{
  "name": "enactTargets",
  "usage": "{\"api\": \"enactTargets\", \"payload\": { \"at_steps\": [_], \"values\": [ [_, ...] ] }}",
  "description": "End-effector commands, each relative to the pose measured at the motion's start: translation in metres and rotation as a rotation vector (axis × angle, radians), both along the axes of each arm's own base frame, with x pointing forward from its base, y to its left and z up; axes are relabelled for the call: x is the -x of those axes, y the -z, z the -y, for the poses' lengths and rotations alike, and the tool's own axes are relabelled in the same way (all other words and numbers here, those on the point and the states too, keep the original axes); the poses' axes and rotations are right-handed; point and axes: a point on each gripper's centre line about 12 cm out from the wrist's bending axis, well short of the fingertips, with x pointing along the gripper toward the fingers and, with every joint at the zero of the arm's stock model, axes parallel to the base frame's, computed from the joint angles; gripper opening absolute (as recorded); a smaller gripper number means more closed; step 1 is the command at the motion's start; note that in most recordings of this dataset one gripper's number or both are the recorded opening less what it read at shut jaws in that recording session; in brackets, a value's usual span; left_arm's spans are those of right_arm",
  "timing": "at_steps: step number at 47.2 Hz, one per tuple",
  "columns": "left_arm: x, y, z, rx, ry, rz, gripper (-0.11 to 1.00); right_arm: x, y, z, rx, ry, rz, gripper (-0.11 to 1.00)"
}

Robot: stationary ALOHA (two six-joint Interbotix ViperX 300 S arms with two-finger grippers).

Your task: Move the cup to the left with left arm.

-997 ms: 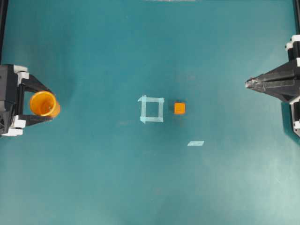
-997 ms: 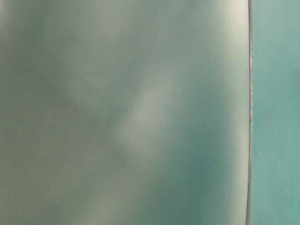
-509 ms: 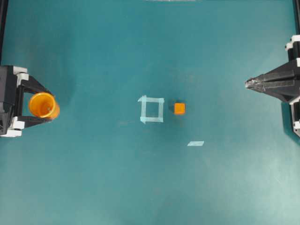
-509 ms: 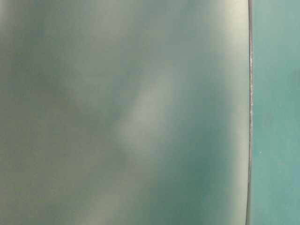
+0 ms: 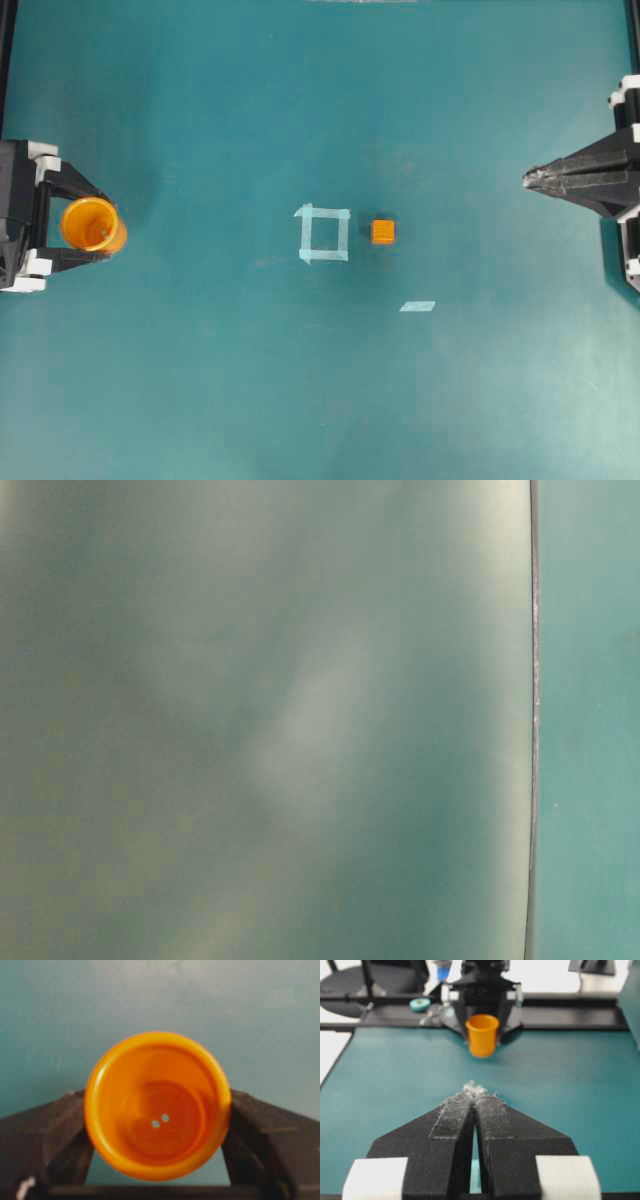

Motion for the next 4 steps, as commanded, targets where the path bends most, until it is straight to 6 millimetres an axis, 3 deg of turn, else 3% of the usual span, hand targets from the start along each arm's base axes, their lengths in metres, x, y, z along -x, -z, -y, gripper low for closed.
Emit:
{"api": "enactTargets", "payload": {
  "at_steps": [1,4],
  "values": [
    [-0.0057,-0.0084,0.0005,-0.003,0.005,0.025,0.70,-0.0020,-0.0125,0.0000,-0.003,0.000,0.029,-0.01],
    [-0.0058,-0.0081,0.0005,-0.003,0.005,0.023,0.70,-0.0020,-0.0125,0.0000,-0.003,0.000,0.029,-0.01]
  ]
}}
